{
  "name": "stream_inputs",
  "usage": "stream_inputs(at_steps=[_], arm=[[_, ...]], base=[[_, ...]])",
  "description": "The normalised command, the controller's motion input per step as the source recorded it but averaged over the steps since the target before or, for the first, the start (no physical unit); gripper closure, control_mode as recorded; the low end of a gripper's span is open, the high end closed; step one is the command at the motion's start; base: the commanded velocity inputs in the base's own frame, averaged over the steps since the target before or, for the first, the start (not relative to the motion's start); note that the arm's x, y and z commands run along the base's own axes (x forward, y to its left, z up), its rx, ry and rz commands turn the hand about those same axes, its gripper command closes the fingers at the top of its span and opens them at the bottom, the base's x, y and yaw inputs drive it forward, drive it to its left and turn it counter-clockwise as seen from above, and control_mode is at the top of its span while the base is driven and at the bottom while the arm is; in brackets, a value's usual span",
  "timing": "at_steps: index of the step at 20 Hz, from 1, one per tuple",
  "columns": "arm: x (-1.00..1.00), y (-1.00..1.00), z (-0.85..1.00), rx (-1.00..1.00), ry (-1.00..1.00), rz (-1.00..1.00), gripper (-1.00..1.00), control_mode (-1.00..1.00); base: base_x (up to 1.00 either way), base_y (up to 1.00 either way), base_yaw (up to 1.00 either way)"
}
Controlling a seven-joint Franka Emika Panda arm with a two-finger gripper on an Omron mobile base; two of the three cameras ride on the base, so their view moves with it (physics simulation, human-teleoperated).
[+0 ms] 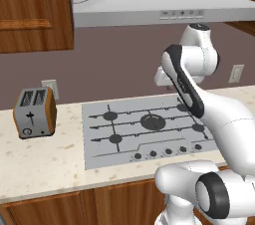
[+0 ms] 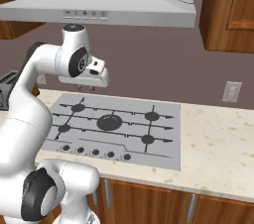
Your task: Close all open cabinet doors.
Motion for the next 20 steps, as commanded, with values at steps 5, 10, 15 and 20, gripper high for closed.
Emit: stream_inputs(at_steps=[5, 10, 15, 20], arm=[[-0.31, 0.0, -0.07, 0.0, 0.12, 0.0, -1.0, -1.0], [-0.92, 0.0, -0.29, 0.0, 0.15, -0.02, -1.0, -1.0], [-0.97, 0.0, -0.14, 0.0, 0.09, -0.06, -1.0, -1.0], [-0.96, -0.02, 0.1, 0.0, 0.1, -0.07, -1.0, -1.0]], base=[[0.0, 0.0, 0.0], [0.0, 0.0, 0.0], [0.0, 0.0, 0.0], [0.0, 0.0, 0.0]])
